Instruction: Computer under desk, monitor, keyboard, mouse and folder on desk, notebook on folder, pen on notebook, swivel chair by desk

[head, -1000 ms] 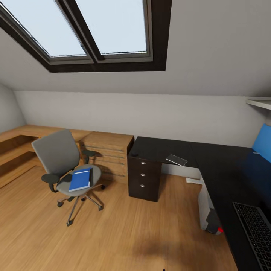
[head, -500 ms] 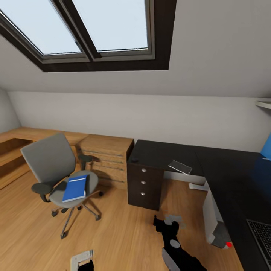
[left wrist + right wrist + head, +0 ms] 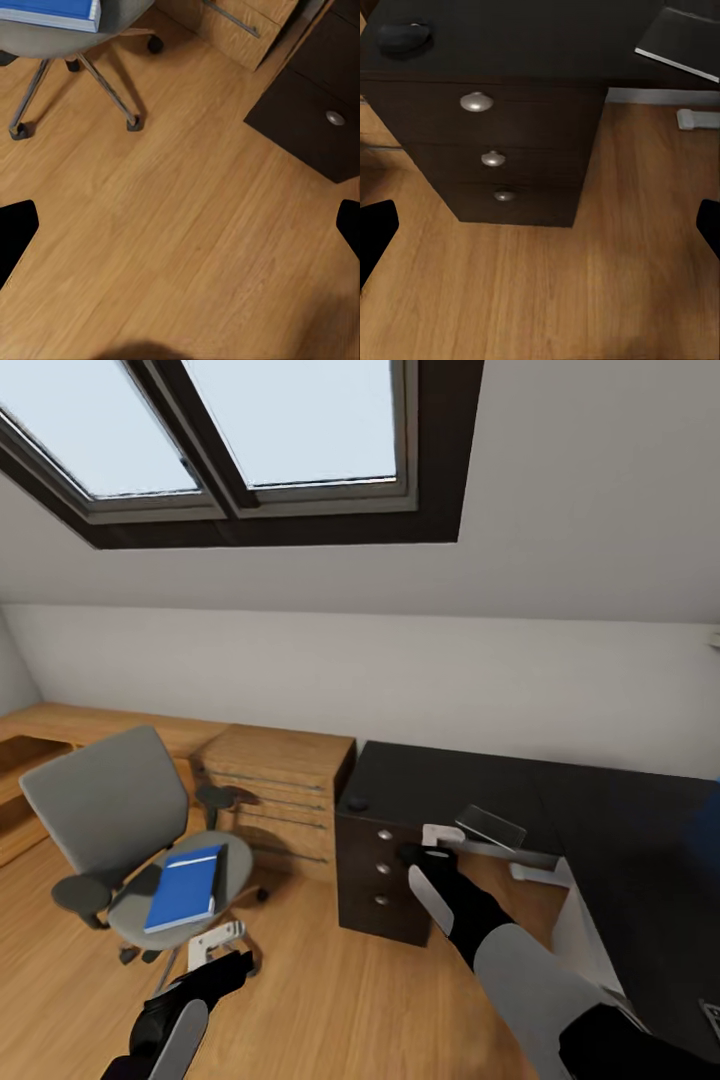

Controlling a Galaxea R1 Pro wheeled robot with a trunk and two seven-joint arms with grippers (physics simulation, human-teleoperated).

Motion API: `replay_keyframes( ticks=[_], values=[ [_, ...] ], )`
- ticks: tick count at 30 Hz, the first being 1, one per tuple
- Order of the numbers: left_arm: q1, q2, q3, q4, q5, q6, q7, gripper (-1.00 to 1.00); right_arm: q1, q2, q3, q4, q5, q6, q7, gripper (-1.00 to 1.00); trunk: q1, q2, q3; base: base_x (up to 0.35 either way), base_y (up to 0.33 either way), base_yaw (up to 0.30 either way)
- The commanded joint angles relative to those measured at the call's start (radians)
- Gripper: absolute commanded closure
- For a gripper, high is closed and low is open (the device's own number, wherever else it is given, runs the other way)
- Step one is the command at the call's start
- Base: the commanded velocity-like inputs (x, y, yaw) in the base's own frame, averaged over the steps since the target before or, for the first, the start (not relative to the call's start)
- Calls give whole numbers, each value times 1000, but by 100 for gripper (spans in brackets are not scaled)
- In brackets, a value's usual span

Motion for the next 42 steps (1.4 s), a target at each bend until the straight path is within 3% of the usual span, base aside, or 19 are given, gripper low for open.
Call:
replay_keyframes(
  ticks=[1, 7, 13, 31, 42],
  values=[
    [-1, 1, -4, 0, 11, 2, 10, -100, 0, 0, 6, -1, -5, 2, -8, -100, 1, -2, -2, 328, 0, 96],
    [-1, 0, -4, 3, 10, 1, 11, -100, 0, 0, 7, 4, 1, -43, -6, -100, 1, -2, -8, 328, 0, 205],
    [-1, 2, -50, 5, 9, 0, 14, -100, 0, -4, 7, 4, 2, -44, -5, -100, 1, -2, -10, 328, 0, 43],
    [-1, 5, -53, 5, 7, -1, 14, -100, 0, -4, 7, 4, 5, -45, -3, -100, 1, -2, -10, 328, 0, 1],
    [-1, 5, -54, 0, 8, -3, 14, -100, 0, -3, 12, 8, 10, -45, -2, -100, 1, -2, -10, 328, 0, 230]
  ],
)
